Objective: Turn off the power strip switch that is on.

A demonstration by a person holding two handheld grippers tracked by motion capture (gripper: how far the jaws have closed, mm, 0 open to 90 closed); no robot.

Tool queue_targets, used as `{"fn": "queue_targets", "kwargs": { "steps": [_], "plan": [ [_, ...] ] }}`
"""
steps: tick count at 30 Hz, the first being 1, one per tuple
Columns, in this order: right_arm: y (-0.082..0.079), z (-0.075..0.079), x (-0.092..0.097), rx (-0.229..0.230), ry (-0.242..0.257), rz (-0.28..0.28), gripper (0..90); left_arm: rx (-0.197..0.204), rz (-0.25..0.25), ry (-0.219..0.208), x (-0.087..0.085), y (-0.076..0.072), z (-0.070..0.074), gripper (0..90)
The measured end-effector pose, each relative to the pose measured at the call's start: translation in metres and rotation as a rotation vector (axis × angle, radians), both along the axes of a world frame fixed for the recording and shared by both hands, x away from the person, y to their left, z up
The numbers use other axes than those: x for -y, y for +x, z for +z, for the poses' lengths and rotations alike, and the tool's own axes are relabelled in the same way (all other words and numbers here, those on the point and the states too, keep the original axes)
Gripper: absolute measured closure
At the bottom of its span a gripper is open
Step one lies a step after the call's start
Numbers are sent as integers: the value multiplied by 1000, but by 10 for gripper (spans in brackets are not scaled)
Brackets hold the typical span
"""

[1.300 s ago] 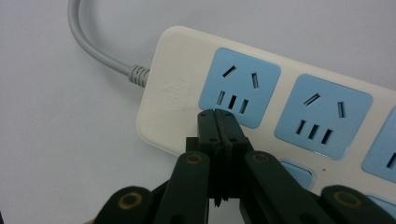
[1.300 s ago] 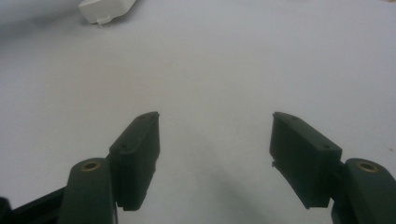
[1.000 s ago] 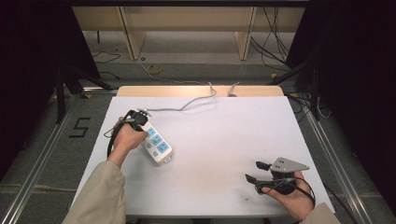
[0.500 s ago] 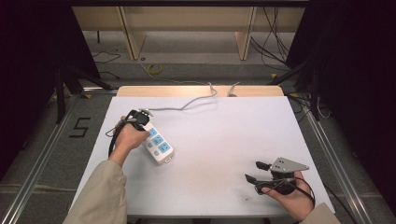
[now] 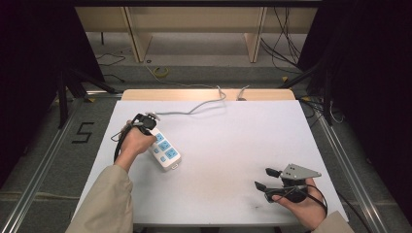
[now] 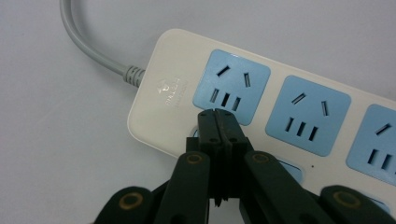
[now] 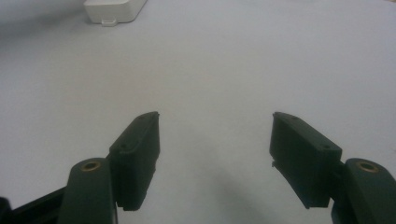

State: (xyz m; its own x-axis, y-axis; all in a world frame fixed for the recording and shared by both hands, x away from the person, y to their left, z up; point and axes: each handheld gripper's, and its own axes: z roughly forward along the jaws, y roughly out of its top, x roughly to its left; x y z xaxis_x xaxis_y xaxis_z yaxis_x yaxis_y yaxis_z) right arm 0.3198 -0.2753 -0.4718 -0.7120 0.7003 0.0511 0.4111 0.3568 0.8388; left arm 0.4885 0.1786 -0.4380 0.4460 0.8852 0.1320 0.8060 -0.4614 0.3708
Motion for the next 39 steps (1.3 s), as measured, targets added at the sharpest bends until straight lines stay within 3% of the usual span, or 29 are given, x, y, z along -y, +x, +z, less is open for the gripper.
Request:
{"fn": "queue_targets", "kwargs": {
  "steps": [12,39],
  "plan": [
    [0,0,0,0,-2,3,342,-16,-5,24,3,2,1,899],
    [0,0,0,2,-4,4,343,-21,3,21,4,3,0,899]
  ]
}}
